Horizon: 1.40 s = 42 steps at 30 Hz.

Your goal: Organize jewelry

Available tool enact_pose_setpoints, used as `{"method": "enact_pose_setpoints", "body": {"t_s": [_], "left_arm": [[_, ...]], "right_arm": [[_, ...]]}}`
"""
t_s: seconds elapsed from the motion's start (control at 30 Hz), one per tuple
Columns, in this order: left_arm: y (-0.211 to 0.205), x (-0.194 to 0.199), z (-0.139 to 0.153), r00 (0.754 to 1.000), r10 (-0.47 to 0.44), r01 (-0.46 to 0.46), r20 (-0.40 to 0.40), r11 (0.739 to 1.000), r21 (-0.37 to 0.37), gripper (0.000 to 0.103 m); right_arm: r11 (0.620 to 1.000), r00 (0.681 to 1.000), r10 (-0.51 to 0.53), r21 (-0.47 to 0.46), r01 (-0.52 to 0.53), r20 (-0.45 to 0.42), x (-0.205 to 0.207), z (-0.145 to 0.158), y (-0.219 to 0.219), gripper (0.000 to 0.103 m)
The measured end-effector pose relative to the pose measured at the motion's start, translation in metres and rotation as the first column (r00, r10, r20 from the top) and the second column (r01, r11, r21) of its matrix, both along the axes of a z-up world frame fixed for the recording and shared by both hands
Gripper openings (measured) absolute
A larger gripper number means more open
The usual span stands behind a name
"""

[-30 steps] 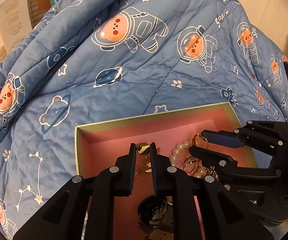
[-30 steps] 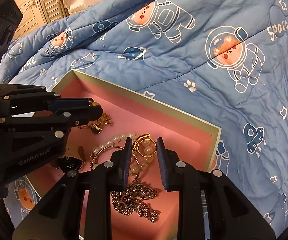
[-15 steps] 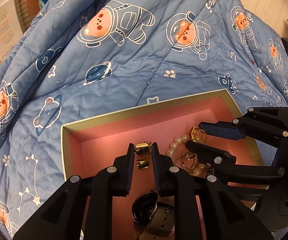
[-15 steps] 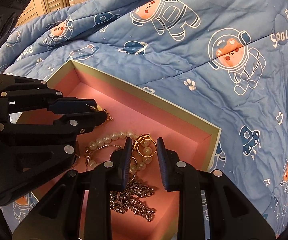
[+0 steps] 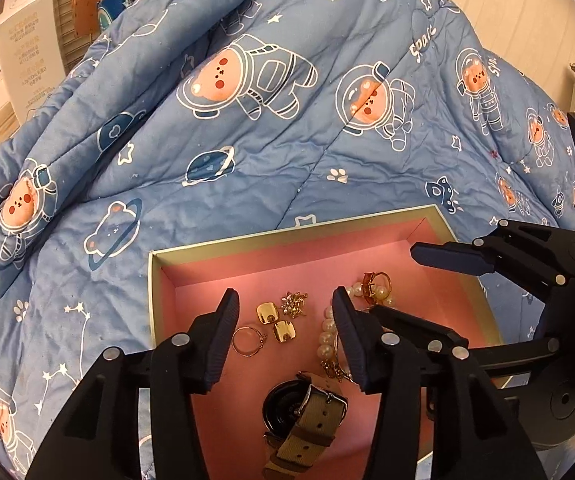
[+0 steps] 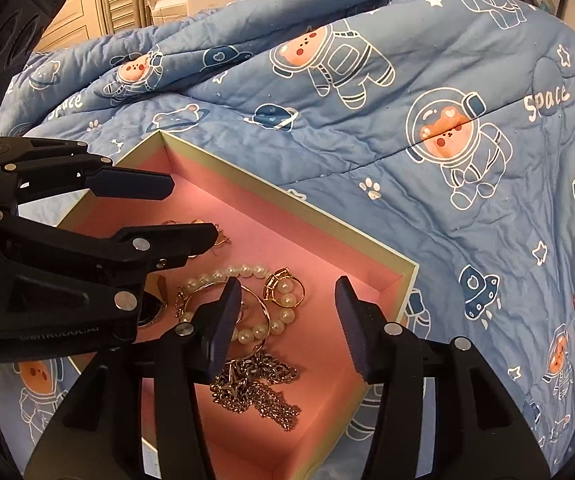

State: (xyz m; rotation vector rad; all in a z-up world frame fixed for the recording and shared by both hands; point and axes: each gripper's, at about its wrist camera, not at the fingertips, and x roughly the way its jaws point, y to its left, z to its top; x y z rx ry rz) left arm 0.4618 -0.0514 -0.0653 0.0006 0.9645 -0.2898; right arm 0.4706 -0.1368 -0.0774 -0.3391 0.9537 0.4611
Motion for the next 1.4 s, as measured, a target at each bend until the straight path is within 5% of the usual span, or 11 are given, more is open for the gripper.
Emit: {"method": "enact_pose_setpoints", "body": {"t_s": [0.1,0.27,0.37,0.53,0.8,1.0,1.23,1.4], "left_arm": [[0.005,-0.009,0.006,0.999,0.025,-0.025,0.029,0.999,-0.024,0.062],[0.009,-0.033,0.018,0.995,0.039,-0.035,0.095,0.999,-0.042,0.079],[0.011,-0.049,0.024,0.988,0.058,-0.060,0.144,0.998,0.010,0.088],[0.028,-0.082,0.035,0.974,0.113,-0.114,0.195,0.993,-0.007,0.095],[0.034,-0.166,0.044,0.920,0.189,-0.192,0.345,0.981,-0.024,0.096],[0.029,-0.228,0.047,0.892,0.199,-0.213,0.405,0.977,-0.009,0.096],[0.039,-0.295,0.058,0.867,0.242,-0.238,0.435,0.969,-0.064,0.096],[0.046,-0.343,0.067,0.857,0.259,-0.260,0.445,0.964,-0.059,0.096]], "right_arm": [[0.999,0.999,0.005,0.032,-0.006,0.040,-0.011,0.011,-0.005,0.068],[0.998,0.997,0.006,0.065,-0.012,0.083,-0.036,0.024,-0.013,0.072],[0.998,0.994,-0.009,0.070,0.001,0.113,-0.053,0.029,-0.017,0.088],[0.996,0.986,-0.034,0.091,0.019,0.161,-0.092,0.038,-0.024,0.088],[0.960,0.924,-0.222,0.235,0.151,0.312,-0.180,0.051,-0.036,0.097],[0.912,0.863,-0.370,0.314,0.265,0.345,-0.243,0.052,-0.042,0.097],[0.895,0.803,-0.431,0.306,0.324,0.411,-0.312,0.068,-0.055,0.097],[0.893,0.797,-0.441,0.288,0.345,0.412,-0.355,0.079,-0.059,0.097]]}}
